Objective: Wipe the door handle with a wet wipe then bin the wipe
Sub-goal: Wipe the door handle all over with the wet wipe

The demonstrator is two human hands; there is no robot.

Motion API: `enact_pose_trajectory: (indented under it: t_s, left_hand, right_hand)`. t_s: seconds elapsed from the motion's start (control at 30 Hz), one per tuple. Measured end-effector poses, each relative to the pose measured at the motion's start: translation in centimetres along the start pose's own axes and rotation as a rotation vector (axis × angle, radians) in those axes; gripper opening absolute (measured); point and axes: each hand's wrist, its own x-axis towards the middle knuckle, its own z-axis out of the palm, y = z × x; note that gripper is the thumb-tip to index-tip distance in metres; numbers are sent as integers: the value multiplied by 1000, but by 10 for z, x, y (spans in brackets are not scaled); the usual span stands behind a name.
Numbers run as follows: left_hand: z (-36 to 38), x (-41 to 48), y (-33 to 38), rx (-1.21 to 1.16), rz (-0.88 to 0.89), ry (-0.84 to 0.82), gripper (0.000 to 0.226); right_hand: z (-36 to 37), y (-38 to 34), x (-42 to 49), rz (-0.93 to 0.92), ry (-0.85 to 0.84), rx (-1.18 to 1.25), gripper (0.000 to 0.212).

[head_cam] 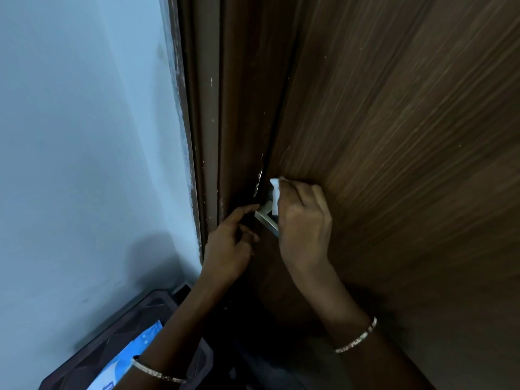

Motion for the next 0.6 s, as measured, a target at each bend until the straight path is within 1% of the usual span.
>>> enact_pose_trajectory:
  t_s: [0.07, 0.13, 0.2, 0.3, 0.37, 0.43, 0.47, 0.5, 0.57, 0.6]
  left_hand:
    - [1, 1, 0, -8, 0, 5, 59]
    - [1, 1, 0, -16, -2, 10, 57]
    - [0, 1, 1, -15, -2, 10, 55]
    - [-1, -1, 2, -19, 0, 3, 51]
    - [-2, -3, 2, -23, -4, 0, 50]
    - [-4, -3, 2, -20, -5, 2, 50]
    - [-4, -3, 2, -15, 0, 4, 50]
    - [-4, -2, 2, -10, 5, 7, 50]
    - [-5, -3, 1, 0, 10, 13, 49]
    - [-5, -3, 1, 1, 9, 20, 49]
  right_hand:
    - [3, -2, 8, -31, 17, 28, 22]
    - [1, 0, 9, -55, -5, 62, 27]
    - [-4, 7, 3, -47, -3, 96, 26]
    - [-15, 15, -18, 46, 41, 223, 23]
    - [-22, 23, -37, 162, 50, 329, 21]
    - [-24, 31, -61, 378, 24, 431, 20]
    - [-22, 32, -74, 548, -11, 538, 21]
    - [-18, 32, -85, 768, -56, 715, 22]
    - [-4, 28, -93, 1283, -165, 1176, 26]
    - [5, 25, -92, 1511, -200, 1386, 24]
